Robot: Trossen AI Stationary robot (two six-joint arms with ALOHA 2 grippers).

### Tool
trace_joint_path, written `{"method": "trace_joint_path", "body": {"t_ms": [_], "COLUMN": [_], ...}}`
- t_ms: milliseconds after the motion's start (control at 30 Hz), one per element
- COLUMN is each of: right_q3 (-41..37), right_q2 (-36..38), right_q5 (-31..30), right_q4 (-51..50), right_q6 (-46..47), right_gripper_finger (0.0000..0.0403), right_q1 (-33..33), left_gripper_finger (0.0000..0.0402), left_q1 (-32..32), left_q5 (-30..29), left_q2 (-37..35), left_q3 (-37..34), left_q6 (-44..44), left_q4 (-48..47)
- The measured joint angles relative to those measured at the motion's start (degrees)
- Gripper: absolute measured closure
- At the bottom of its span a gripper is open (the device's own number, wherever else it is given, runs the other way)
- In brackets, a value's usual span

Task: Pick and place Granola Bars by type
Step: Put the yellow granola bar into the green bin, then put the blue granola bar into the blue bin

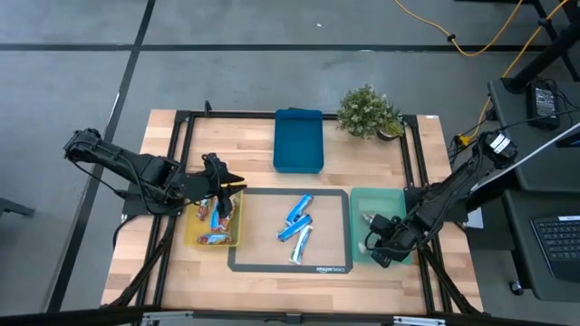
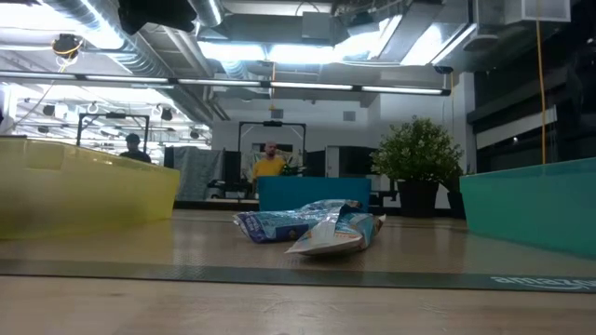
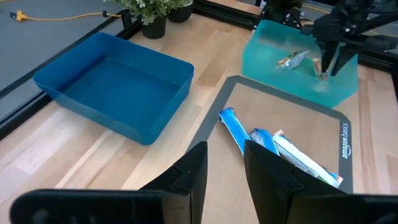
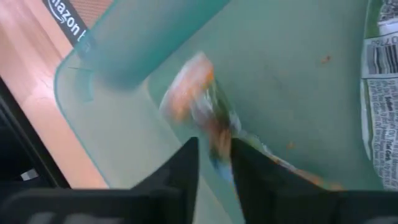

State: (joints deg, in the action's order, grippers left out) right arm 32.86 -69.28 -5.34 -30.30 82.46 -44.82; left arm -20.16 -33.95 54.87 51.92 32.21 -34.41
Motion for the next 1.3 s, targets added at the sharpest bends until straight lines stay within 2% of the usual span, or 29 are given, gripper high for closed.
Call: {"method": "trace_joint_path", "body": {"t_ms": [167, 300, 533, 833, 933, 1100, 1300], "right_q3": [2.5, 5.1, 9.2, 10.1, 10.1, 11.4, 20.6], "right_q2": [0.0, 0.0, 0.0, 0.0, 0.0, 0.0, 0.0], "right_q5": [-0.1, -1.1, -2.7, -4.8, -4.1, 0.6, 1.6], "right_q4": [-3.7, -10.3, -15.1, -10.1, -9.5, -7.9, -8.1], "right_q6": [-0.6, -2.3, -10.1, -29.5, -35.6, -50.3, -74.7], "right_gripper_finger": [0.0218, 0.0186, 0.0192, 0.0202, 0.0202, 0.0202, 0.0202], "right_q1": [0.4, 1.1, 2.3, 3.6, 6.6, 14.5, 25.9], "left_gripper_finger": [0.0304, 0.0304, 0.0304, 0.0304, 0.0304, 0.0304, 0.0304], "left_q1": [0.0, 0.0, 0.0, 0.0, 0.0, 0.0, 0.0], "left_q5": [-0.1, -1.1, -1.2, -1.2, -1.2, -1.0, -1.0], "left_q2": [0.0, 0.0, 0.0, 0.0, 0.0, 0.0, 0.0], "left_q3": [0.0, 0.0, 0.0, 0.0, 0.0, 0.0, 0.0], "left_q6": [0.2, 0.2, 0.5, 0.6, 0.6, 1.0, 1.6], "left_q4": [0.0, 0.0, 0.0, 0.0, 0.0, 0.0, 0.3]}}
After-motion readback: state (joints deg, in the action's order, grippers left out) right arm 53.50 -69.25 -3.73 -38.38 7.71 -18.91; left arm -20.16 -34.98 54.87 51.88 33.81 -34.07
